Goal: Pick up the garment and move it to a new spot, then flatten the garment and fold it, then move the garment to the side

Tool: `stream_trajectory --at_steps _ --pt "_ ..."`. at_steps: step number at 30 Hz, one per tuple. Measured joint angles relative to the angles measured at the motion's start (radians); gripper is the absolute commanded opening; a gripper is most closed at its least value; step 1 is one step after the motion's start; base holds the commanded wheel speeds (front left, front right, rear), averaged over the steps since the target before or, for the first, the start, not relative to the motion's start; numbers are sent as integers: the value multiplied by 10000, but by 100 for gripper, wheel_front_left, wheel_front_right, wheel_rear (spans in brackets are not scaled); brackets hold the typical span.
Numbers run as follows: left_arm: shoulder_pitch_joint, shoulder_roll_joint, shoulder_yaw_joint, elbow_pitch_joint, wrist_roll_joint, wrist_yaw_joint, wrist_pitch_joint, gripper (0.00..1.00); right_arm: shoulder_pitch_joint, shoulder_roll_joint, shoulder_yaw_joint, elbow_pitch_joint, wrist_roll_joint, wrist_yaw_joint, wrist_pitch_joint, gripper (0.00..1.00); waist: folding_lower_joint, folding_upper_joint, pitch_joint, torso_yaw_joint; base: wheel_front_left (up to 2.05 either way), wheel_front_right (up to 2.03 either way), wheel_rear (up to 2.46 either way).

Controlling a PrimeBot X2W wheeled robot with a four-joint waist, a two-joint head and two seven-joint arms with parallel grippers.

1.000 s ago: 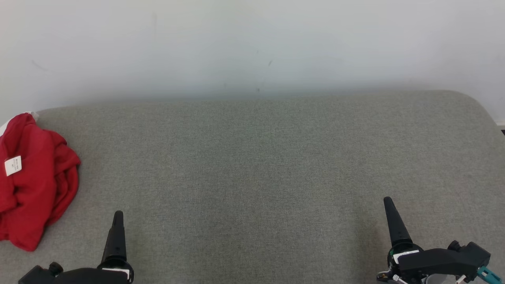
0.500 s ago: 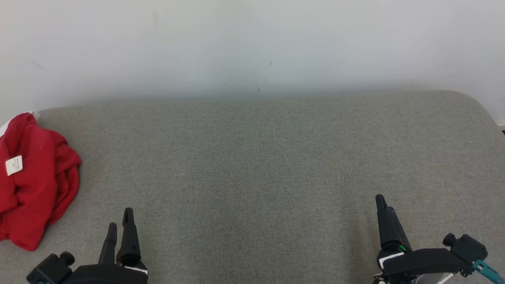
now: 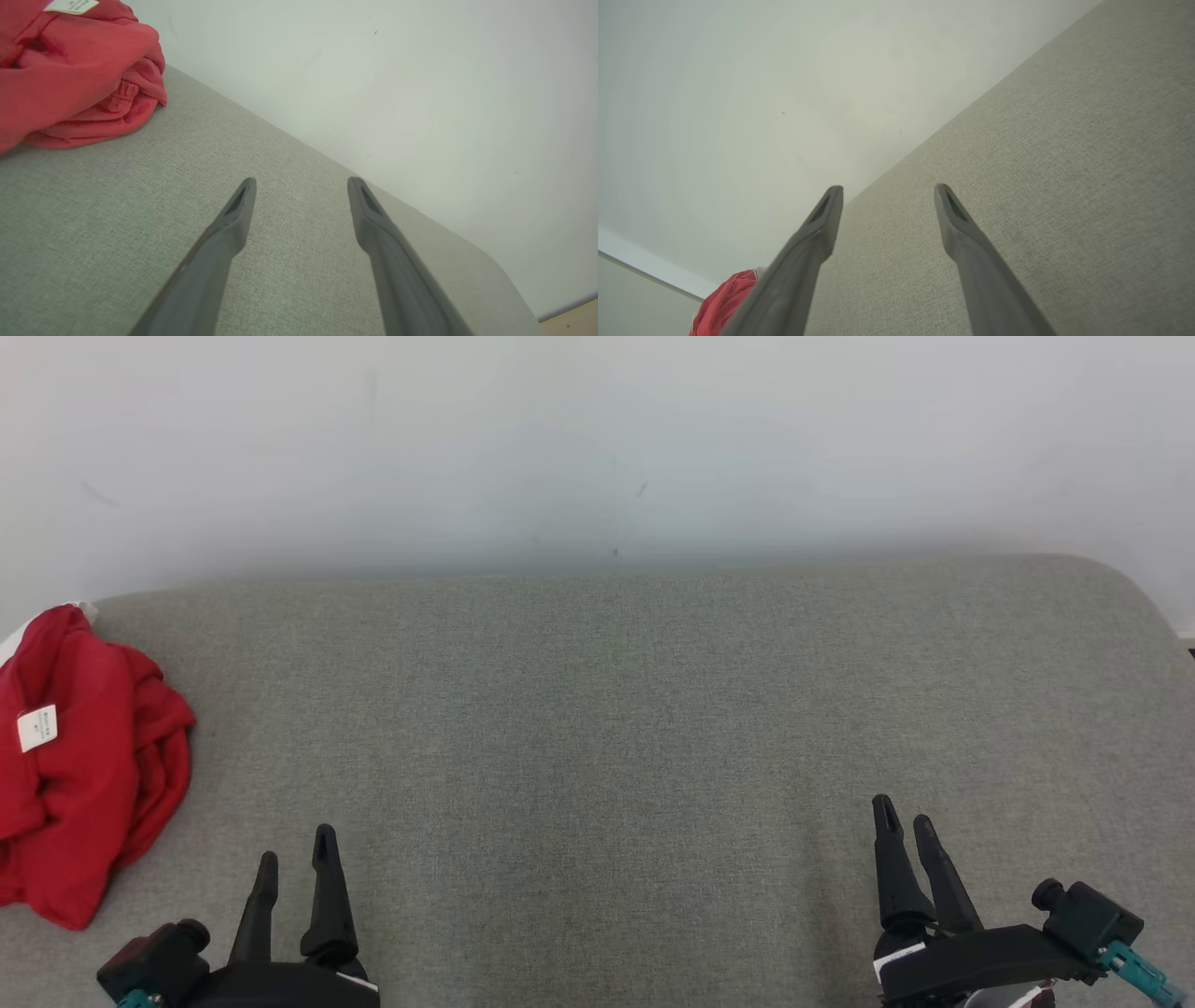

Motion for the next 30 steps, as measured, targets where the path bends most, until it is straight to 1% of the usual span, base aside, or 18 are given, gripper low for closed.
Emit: stream_trajectory --at_steps 7,16,19,30 --pt "35 98 -215 -12 974 73 -180 100 47 0 65 -52 -957 2 -205 100 0 0 -8 7 0 0 0" --pt "67 213 -372 25 1801 77 -431 100 75 0 127 -86 -1929 2 -435 100 0 0 -9 18 0 0 0" --pt "98 222 -378 61 2011 6 -489 100 89 -2 113 -100 -2182 2 -487 100 0 0 -16 22 0 0 0" --pt "157 244 -401 111 3068 2 -754 100 112 -2 81 -92 -3227 4 -752 100 0 0 -32 35 0 0 0"
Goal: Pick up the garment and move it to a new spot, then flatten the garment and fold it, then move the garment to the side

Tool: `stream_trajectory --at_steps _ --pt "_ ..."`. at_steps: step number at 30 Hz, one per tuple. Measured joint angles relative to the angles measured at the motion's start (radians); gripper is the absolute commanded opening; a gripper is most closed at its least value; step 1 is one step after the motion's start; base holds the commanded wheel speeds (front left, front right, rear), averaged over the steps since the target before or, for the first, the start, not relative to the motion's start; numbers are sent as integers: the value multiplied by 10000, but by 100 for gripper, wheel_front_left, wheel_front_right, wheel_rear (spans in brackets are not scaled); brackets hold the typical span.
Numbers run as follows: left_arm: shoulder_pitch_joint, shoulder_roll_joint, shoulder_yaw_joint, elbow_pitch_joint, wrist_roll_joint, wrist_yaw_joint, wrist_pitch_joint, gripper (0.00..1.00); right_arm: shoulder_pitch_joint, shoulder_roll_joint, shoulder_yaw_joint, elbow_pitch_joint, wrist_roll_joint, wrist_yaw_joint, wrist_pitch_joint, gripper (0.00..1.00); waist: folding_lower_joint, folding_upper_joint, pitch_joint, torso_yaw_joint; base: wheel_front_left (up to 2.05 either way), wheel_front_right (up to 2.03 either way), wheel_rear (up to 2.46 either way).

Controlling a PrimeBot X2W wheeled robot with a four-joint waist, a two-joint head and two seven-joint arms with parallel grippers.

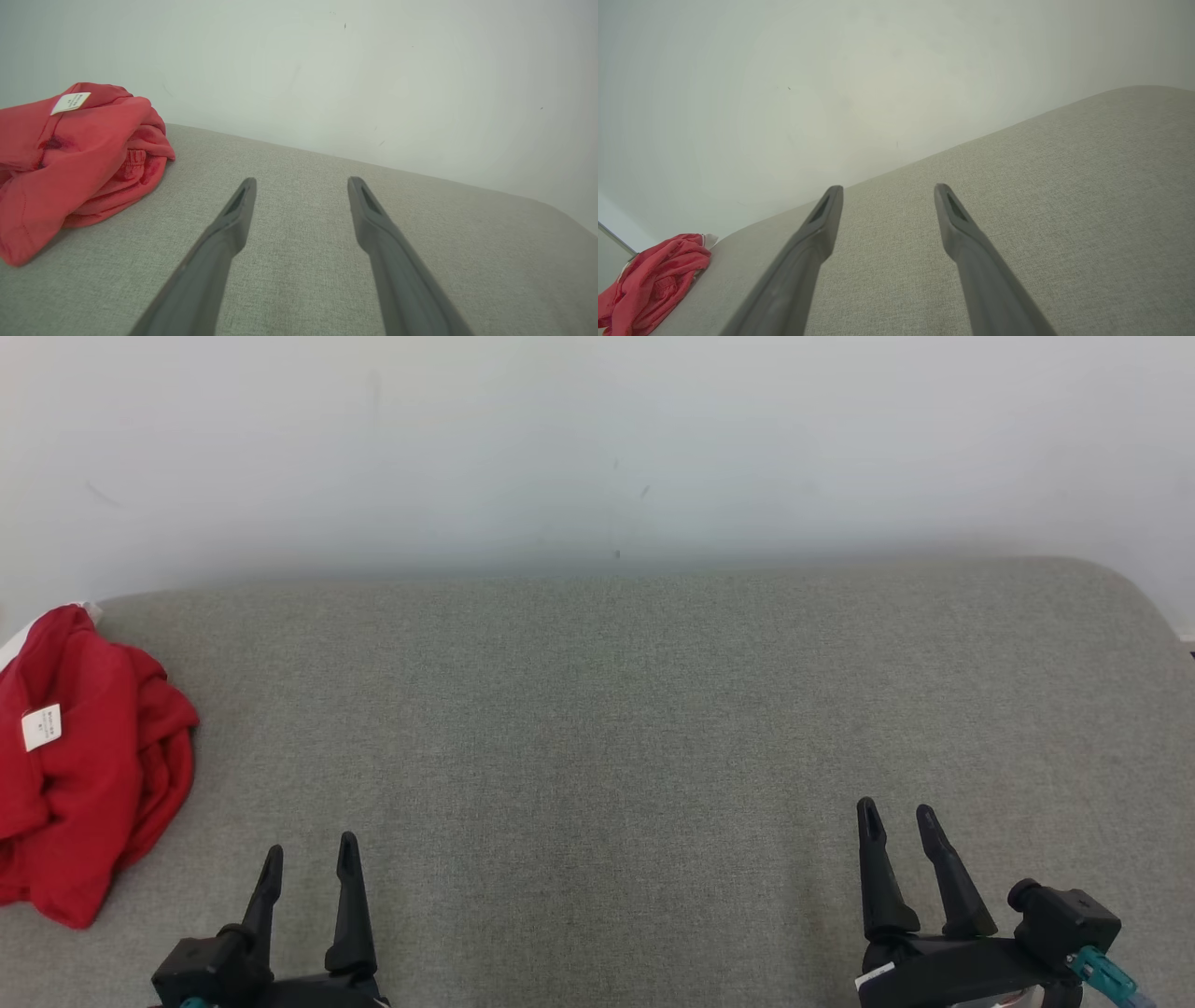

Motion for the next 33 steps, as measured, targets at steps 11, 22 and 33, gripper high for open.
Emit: stream_trajectory --at_steps 11,22,33 --pt "51 0 -8 33 943 13 -230 100 0 -2 40 79 -853 17 -244 100 0 0 -15 1 0 0 0" --pt "97 -4 69 309 1695 12 -453 100 -1 -2 50 209 -1643 29 -451 100 0 0 -60 40 0 0 0" --pt "102 -31 136 435 2301 13 -648 100 -4 -4 73 347 -2357 29 -662 100 0 0 -123 53 0 0 0"
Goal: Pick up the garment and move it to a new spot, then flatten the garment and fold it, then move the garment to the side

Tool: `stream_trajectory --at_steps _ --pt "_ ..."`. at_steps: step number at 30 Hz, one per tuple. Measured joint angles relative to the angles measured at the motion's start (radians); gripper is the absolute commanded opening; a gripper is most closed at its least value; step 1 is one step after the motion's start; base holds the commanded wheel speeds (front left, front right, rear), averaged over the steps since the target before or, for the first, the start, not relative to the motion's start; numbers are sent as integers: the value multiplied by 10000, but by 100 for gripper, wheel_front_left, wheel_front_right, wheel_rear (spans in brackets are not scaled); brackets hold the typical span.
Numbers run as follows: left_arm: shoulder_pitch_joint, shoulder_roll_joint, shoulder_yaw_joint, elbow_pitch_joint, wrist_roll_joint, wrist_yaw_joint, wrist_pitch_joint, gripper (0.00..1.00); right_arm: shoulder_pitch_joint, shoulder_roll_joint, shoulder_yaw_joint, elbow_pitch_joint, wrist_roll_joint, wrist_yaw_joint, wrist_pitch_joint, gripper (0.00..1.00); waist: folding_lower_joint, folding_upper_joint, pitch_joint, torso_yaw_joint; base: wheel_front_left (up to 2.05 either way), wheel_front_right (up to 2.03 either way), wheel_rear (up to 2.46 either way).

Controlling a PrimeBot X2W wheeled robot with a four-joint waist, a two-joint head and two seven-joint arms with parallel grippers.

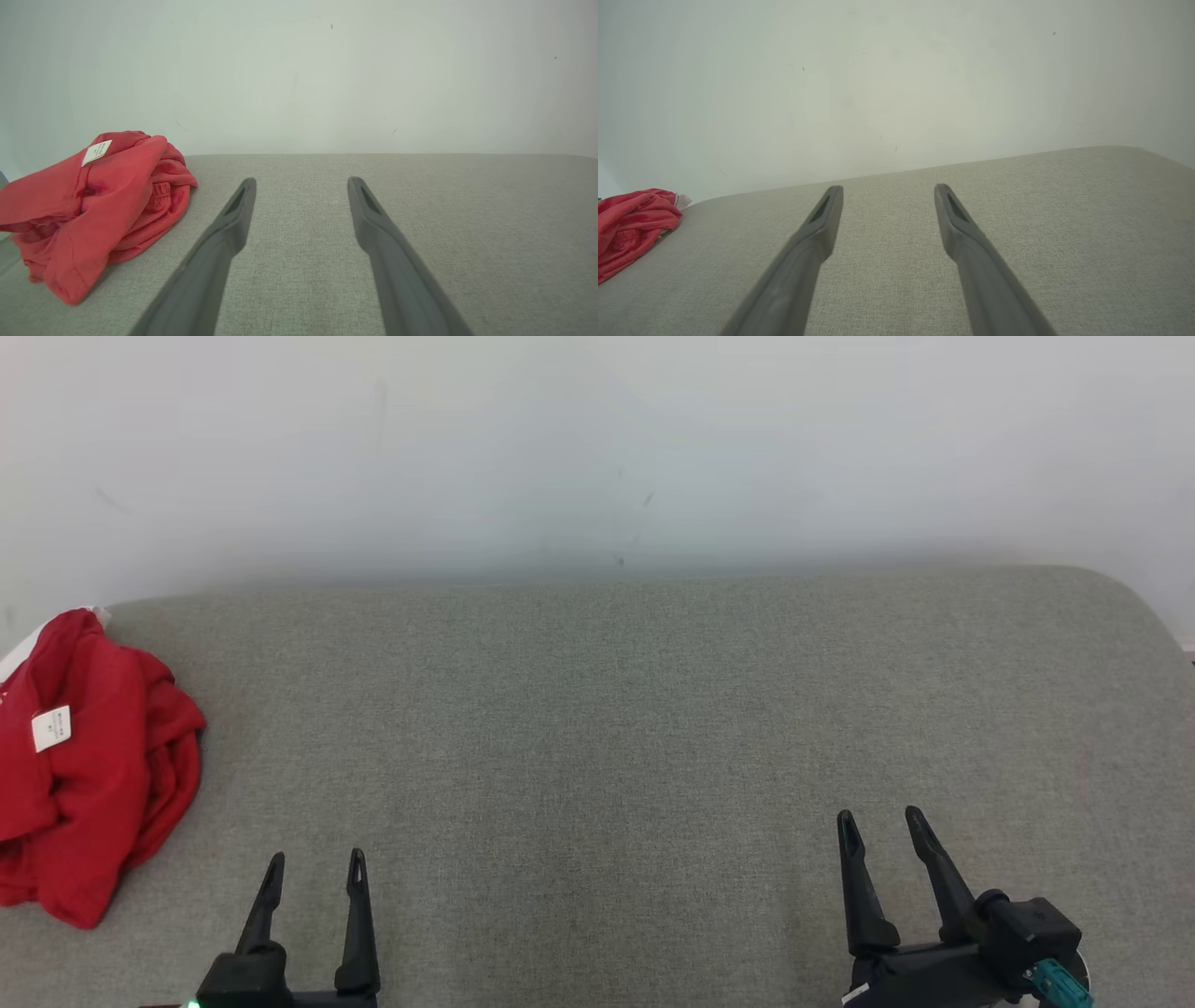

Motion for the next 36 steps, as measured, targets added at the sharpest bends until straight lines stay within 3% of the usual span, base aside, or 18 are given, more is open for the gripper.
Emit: stream_trajectory --at_steps 36 --pt "32 -105 215 316 201 -31 -94 100 -25 -2 -274 593 0 2 -105 100 0 0 -130 15 0 0 0"
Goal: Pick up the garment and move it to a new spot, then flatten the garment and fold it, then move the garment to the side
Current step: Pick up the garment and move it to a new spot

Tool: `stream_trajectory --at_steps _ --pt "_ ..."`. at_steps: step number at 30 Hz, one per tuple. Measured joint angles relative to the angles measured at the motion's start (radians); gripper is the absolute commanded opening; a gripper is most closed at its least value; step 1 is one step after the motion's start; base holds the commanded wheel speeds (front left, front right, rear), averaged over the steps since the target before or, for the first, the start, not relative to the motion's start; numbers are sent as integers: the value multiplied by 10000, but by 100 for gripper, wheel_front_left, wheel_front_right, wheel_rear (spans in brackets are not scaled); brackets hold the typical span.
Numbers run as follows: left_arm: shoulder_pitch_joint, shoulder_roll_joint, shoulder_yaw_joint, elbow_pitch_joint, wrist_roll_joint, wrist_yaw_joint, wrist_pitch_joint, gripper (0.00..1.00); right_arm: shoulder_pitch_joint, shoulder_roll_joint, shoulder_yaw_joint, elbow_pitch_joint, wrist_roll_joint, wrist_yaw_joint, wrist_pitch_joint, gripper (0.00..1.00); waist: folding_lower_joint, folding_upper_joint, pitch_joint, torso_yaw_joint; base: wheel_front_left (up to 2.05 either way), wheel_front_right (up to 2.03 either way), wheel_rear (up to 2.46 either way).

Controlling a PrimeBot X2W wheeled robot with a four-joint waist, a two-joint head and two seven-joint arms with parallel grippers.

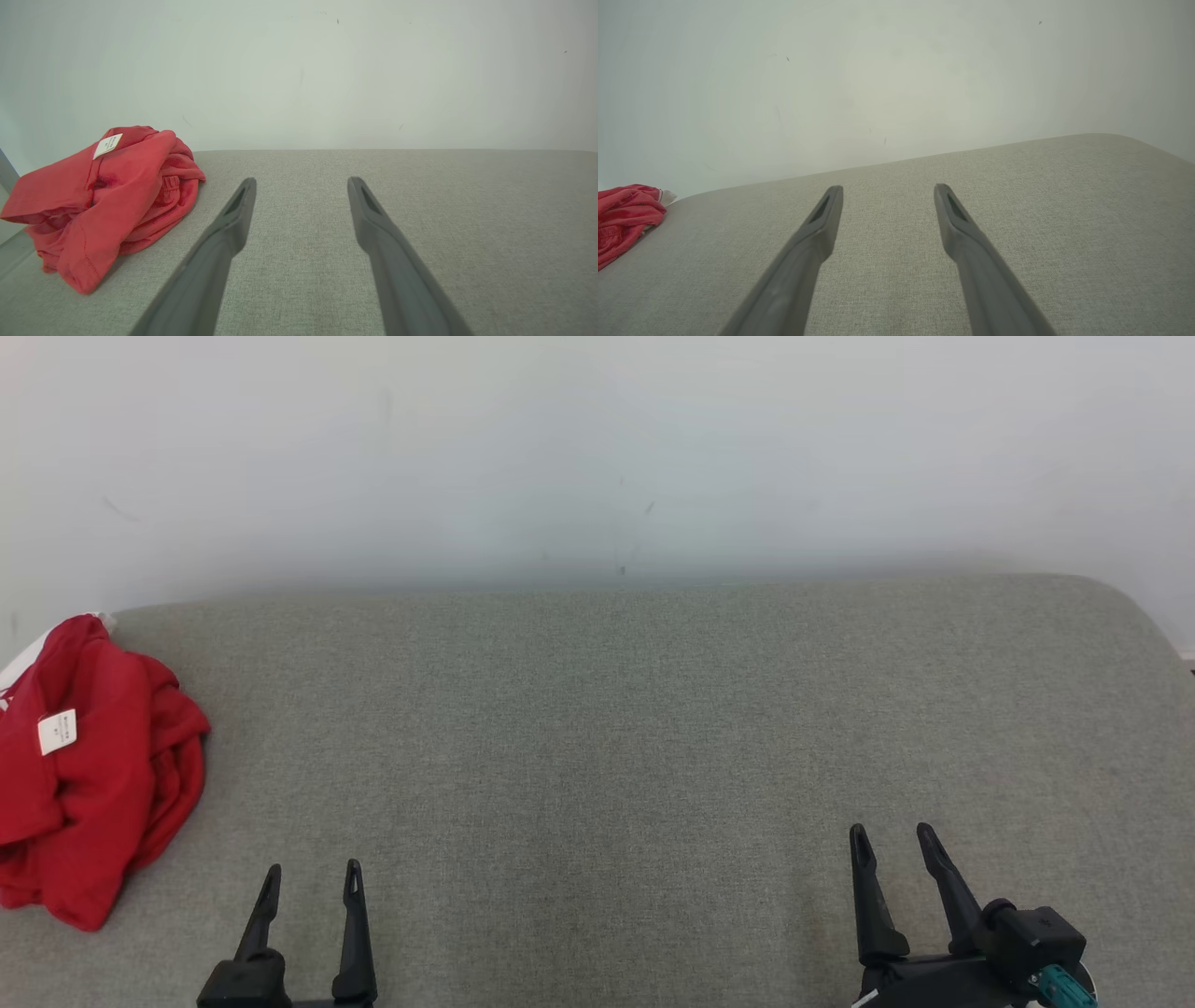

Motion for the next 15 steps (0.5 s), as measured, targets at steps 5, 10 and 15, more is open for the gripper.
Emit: stream_trajectory --at_steps 5,10,15 --pt "0 -10 6 4 0 -46 0 100 -22 0 -2 38 2 0 0 100 0 0 20 7 0 0 0" --pt "0 -17 42 8 0 -69 0 100 -38 0 19 77 44 0 0 100 0 0 35 15 0 0 0" --pt "0 -17 96 27 0 -75 0 100 -38 0 31 102 58 0 0 100 0 0 40 44 0 0 0"
